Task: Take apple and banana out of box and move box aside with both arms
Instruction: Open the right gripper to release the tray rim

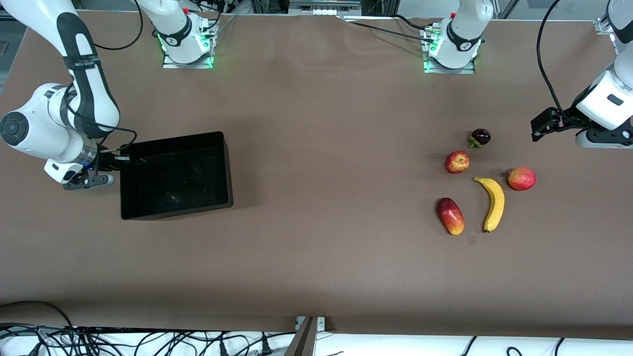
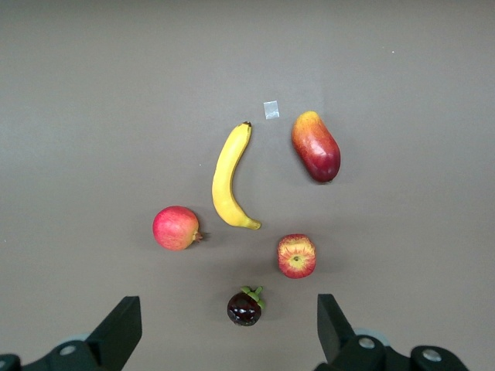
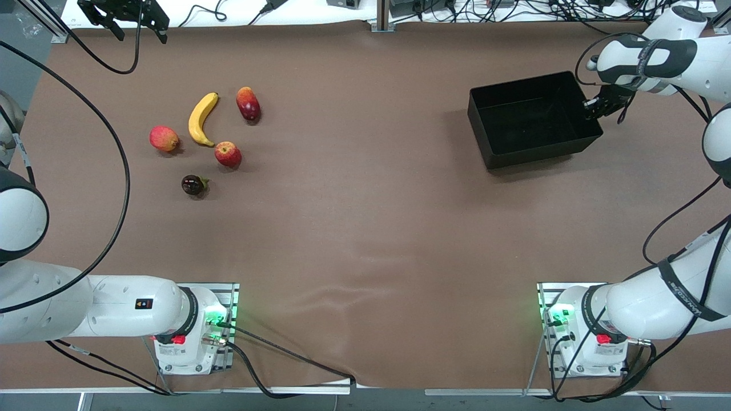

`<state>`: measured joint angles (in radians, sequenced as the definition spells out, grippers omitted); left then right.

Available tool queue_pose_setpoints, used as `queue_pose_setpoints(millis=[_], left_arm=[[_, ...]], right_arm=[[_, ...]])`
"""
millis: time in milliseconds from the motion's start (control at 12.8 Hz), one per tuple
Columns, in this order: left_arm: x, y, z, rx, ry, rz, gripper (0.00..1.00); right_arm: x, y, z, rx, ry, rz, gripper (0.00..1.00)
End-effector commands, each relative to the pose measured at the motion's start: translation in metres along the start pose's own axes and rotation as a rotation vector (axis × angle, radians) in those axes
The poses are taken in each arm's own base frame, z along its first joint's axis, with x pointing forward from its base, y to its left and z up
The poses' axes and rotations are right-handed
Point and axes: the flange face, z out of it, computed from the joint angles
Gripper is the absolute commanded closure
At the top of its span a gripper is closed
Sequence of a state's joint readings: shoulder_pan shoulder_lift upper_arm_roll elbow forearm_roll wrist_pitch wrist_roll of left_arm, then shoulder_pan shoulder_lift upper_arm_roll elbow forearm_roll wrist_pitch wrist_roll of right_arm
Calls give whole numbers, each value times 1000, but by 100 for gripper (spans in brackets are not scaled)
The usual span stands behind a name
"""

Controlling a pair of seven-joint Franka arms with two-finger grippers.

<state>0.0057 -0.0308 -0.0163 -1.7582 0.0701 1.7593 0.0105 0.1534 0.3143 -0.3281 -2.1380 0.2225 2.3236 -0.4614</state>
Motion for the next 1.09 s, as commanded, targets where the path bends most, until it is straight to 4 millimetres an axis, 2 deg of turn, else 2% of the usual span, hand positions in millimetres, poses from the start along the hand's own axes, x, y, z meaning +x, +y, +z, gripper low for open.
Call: queue_pose_setpoints(millis=[0, 156, 390, 468, 546, 624, 780, 1014], left_arm=[[-1, 3, -6, -15, -2, -5, 0], [-1, 3, -7, -15, -1, -5, 0], [-1, 3, -6, -15, -3, -6, 0], [-1, 3, -6, -15, -2, -5, 0], [-1, 3, -6, -15, -4, -6, 0], [-1, 3, -6, -15, -3, -6, 0], [-1, 2, -7, -15, -1, -6, 0], [-1, 3, -6, -15, -3, -6, 0]], right_arm=[[-12, 19, 10, 47, 39, 100, 100], [-7, 26, 20, 38, 51, 114, 100], [-7, 24, 22, 39, 47, 102, 100], [-6, 23, 19, 39, 49, 97, 89], [-5, 22, 16, 39, 55, 95, 21], [-2, 20, 10, 35, 65, 79, 0], [11, 15, -16, 30, 107, 44, 0], [32, -13, -60, 56, 78, -26, 0]])
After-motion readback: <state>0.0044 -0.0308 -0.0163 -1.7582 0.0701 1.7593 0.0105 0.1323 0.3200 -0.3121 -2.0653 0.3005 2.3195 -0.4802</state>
